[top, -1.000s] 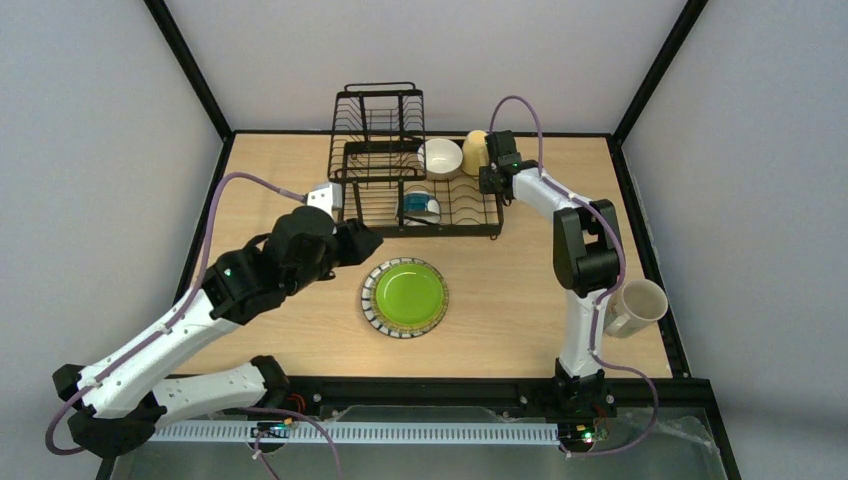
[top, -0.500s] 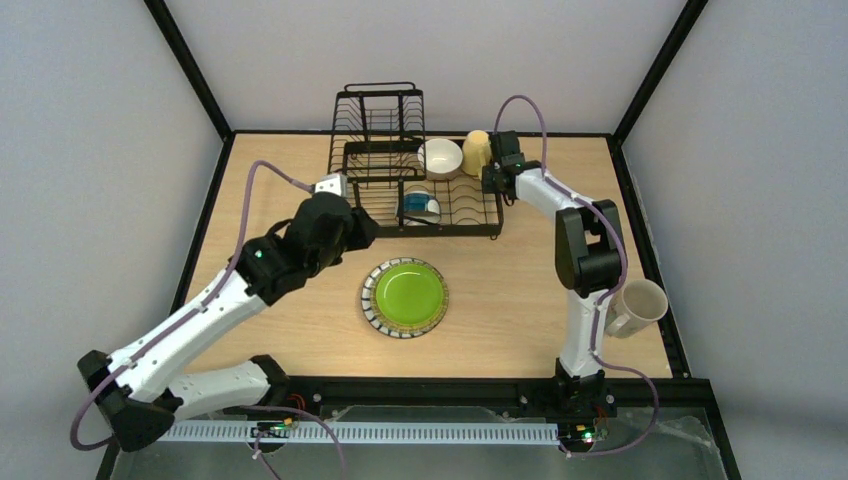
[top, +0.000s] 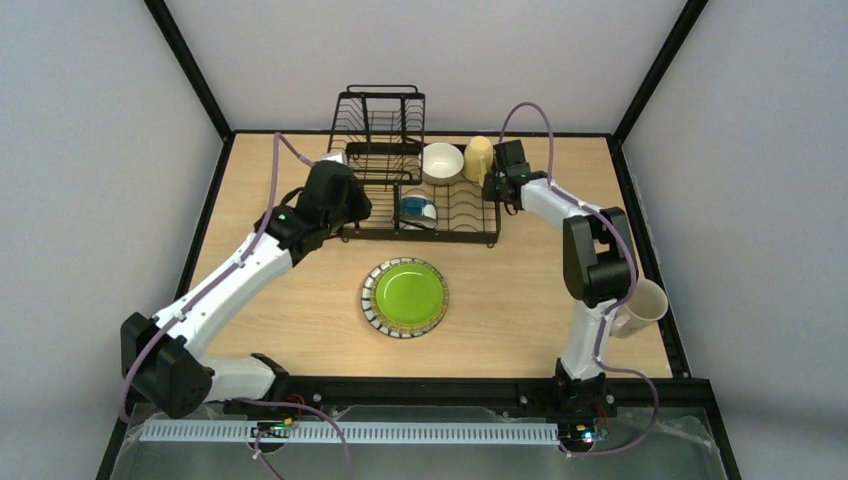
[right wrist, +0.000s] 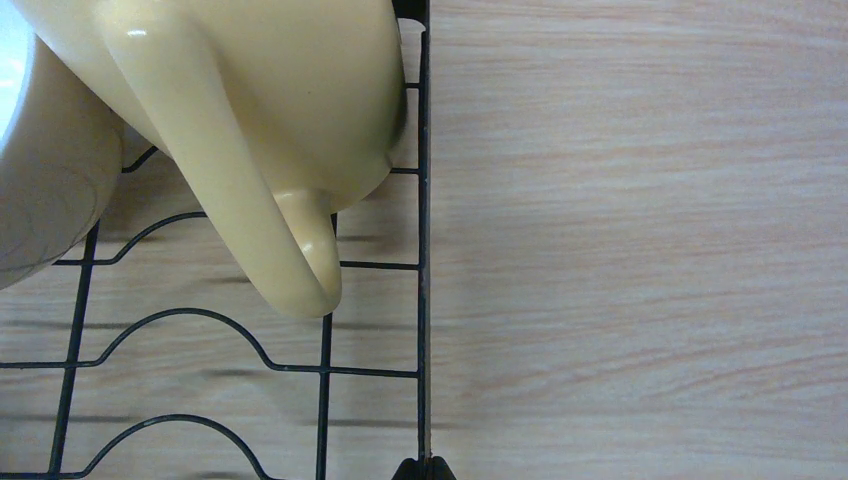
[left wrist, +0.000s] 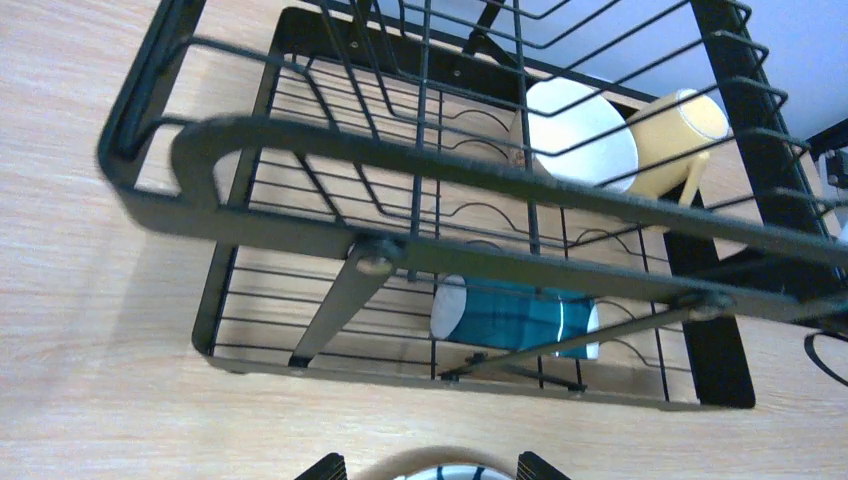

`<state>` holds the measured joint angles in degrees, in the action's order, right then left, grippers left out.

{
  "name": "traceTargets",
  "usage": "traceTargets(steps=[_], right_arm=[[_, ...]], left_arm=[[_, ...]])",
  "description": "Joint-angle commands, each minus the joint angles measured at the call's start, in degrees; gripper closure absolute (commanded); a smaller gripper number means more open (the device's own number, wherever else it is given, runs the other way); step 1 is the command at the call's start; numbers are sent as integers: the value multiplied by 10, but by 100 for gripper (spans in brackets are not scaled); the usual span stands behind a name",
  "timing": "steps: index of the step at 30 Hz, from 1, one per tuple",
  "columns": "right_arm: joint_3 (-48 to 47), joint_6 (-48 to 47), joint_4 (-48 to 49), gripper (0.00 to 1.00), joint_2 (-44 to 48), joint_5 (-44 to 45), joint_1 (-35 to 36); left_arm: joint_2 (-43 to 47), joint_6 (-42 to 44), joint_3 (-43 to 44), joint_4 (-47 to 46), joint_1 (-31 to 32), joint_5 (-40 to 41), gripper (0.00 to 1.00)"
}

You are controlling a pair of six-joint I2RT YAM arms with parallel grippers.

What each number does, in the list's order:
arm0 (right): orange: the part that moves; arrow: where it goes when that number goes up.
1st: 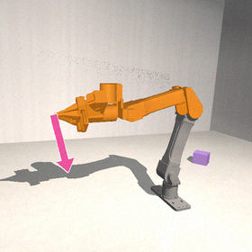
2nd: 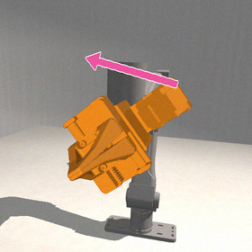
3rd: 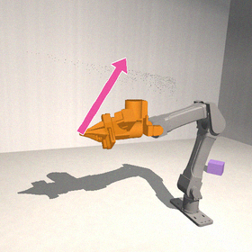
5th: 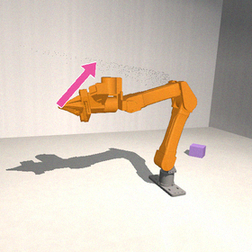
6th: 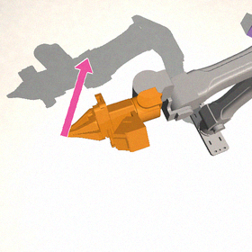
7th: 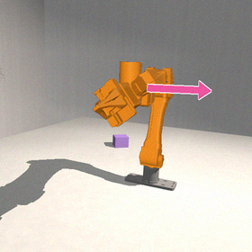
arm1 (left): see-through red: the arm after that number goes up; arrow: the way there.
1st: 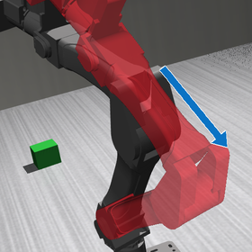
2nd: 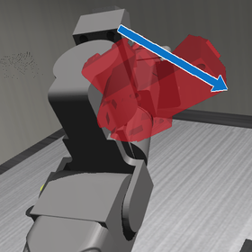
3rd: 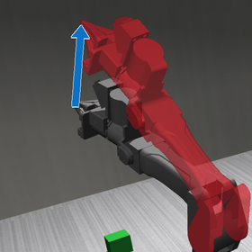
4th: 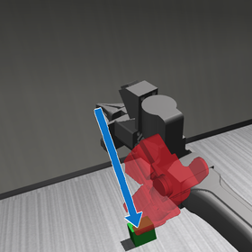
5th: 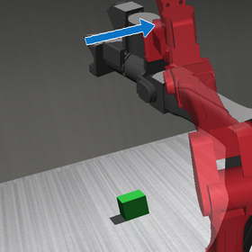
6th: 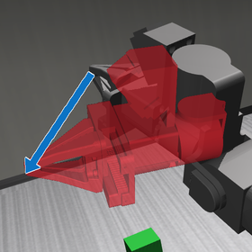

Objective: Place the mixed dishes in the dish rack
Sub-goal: Move the dish rack to the center of the board.

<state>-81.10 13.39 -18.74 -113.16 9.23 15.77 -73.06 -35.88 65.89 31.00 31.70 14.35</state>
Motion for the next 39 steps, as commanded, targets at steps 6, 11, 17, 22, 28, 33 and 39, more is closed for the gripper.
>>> traceTargets(steps=[6, 11, 17, 22, 28, 33, 39], right_arm=[[82, 49, -45, 100, 76, -12, 2], [122, 69, -47, 100, 106, -15, 2], [161, 100, -50, 100, 136, -27, 3], [190, 117, -52, 100, 157, -29, 3], [221, 136, -53, 100, 185, -29, 6], [244, 149, -53, 100, 206, -29, 11], [279, 164, -51, 100, 228, -26, 18]], left_arm=[[-39, 39, 35, -37, -41, -22, 1], [-50, 34, 25, -55, -66, -41, 1], [-72, 29, 25, -78, -75, -57, 1], [-102, 26, 36, -92, -81, -80, 1], [-135, 28, 61, -102, -87, -93, 1], [-160, 31, 87, -105, -94, -103, 1], [-189, 40, 120, -104, -98, -112, 1]])
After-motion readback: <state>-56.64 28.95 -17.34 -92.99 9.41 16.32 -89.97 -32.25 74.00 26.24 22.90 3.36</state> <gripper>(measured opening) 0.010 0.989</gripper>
